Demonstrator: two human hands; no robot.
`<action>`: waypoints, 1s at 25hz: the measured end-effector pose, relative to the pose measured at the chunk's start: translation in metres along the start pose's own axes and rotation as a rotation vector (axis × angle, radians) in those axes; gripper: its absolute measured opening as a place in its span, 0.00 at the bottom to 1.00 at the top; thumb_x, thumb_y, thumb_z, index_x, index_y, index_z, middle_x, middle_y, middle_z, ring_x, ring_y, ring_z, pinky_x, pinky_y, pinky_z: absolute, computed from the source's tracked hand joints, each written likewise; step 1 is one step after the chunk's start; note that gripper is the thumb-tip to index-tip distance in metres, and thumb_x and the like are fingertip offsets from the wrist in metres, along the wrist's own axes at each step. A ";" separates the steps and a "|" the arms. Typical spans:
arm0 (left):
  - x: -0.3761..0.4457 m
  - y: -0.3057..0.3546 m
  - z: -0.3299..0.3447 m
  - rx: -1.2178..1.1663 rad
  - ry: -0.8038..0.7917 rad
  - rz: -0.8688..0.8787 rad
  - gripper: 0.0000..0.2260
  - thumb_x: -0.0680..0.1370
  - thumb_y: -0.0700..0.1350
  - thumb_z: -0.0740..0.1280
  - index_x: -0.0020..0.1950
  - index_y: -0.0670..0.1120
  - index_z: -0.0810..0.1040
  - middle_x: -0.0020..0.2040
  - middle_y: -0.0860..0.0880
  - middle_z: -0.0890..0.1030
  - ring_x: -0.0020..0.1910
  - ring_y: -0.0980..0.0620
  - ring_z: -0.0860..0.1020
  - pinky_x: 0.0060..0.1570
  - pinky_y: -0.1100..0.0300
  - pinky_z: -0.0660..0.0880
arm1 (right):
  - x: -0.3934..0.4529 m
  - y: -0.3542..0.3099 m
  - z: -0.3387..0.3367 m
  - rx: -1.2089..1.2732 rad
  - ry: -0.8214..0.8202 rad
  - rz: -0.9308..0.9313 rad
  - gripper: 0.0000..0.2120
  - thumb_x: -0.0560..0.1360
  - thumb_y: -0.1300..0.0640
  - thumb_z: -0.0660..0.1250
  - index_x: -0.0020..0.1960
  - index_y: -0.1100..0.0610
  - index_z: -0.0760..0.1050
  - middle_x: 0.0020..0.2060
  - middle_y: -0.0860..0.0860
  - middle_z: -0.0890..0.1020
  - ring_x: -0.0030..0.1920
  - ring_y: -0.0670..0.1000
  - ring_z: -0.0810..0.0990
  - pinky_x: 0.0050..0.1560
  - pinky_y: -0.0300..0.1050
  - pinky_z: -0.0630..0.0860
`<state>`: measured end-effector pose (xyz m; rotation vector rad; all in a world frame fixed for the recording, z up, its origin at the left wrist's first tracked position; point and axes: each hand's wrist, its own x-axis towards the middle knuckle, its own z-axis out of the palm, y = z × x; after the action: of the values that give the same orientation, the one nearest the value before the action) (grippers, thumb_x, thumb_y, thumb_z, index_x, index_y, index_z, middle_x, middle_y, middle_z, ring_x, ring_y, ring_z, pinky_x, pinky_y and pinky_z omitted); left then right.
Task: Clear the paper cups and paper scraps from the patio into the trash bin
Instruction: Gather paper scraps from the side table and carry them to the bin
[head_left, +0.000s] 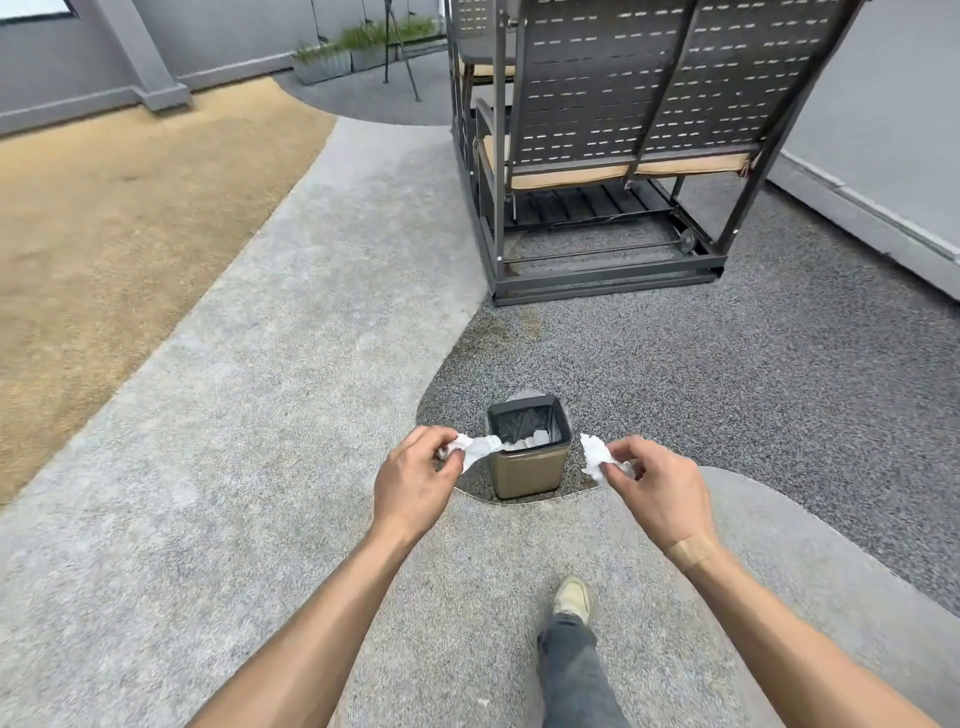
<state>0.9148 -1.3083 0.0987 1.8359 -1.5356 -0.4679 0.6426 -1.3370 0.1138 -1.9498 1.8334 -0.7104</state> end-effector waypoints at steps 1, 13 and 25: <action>0.020 0.001 0.007 0.004 -0.001 0.004 0.04 0.77 0.47 0.69 0.50 0.53 0.80 0.47 0.59 0.79 0.42 0.59 0.78 0.40 0.61 0.74 | 0.022 0.005 0.005 -0.001 0.001 0.000 0.04 0.70 0.51 0.73 0.43 0.45 0.79 0.27 0.35 0.71 0.31 0.33 0.71 0.30 0.31 0.60; 0.229 0.036 0.113 0.057 -0.049 -0.134 0.07 0.77 0.47 0.70 0.55 0.52 0.80 0.51 0.56 0.80 0.48 0.59 0.76 0.43 0.67 0.68 | 0.274 0.068 0.029 -0.020 -0.167 -0.004 0.06 0.73 0.48 0.70 0.50 0.45 0.79 0.44 0.44 0.83 0.39 0.45 0.79 0.43 0.46 0.80; 0.323 -0.038 0.202 0.042 -0.191 -0.349 0.10 0.76 0.46 0.71 0.57 0.47 0.80 0.51 0.50 0.77 0.41 0.48 0.80 0.43 0.53 0.79 | 0.369 0.131 0.138 0.007 -0.321 0.140 0.08 0.73 0.53 0.71 0.52 0.49 0.79 0.51 0.50 0.83 0.34 0.36 0.75 0.39 0.40 0.76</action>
<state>0.8844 -1.6707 -0.0192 2.1541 -1.3541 -0.7981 0.6276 -1.7243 -0.0339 -1.7885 1.7419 -0.3361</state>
